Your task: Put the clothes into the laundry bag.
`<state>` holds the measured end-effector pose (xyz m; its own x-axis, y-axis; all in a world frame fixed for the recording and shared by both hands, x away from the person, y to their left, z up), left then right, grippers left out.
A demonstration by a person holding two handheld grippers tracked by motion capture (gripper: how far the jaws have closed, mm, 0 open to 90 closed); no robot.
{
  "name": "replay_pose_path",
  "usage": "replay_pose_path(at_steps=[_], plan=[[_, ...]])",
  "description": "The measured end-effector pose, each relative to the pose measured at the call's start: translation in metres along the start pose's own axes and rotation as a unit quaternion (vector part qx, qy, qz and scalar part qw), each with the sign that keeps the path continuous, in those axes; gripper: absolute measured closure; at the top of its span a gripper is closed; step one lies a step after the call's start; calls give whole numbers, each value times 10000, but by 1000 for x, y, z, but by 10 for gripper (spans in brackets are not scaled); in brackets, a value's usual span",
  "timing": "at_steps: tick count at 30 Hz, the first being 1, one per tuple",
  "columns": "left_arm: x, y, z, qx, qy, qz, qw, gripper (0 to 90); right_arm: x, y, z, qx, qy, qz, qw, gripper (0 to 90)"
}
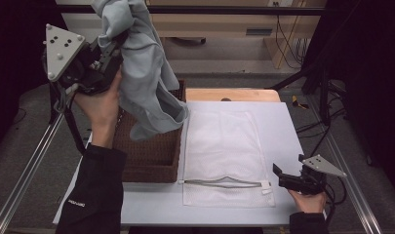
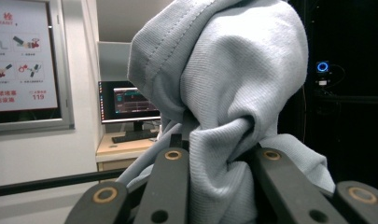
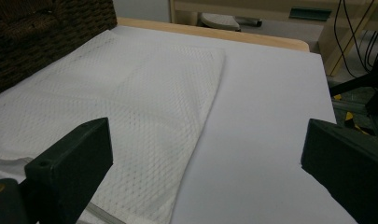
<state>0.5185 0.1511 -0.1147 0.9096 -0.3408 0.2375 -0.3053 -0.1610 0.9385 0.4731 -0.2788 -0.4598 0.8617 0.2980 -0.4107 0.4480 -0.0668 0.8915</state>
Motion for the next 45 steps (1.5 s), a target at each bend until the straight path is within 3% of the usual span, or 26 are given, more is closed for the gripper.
replay_pose_path(at_steps=[12,21,33,40,45], plan=[[0,29,18,72,-57,275,9996,806,-2,1,2,48,8,29,10000,27],[6,44,43,-20,-290,458,9985,806,-3,2,3,54,24,46,10000,27],[15,46,80,-147,-628,559,9964,805,-6,4,4,77,39,93,9999,30],[26,33,108,-266,-906,474,9944,806,-6,4,4,103,98,106,9998,35],[34,23,129,-216,-1069,401,9932,805,-7,5,4,87,107,107,9998,40]])
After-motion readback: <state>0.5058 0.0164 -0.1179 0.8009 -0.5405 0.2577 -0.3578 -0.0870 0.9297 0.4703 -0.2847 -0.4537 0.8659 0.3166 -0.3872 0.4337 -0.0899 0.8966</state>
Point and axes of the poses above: each handheld gripper's, and its own axes: x roughly forward along the jaws, y roughly out of its top, z roughly to its right, the point moved 8 cm from there along x, roughly forward along the jaws, and after that the axes turned 11 degrees about x, right-handed, at the moved point
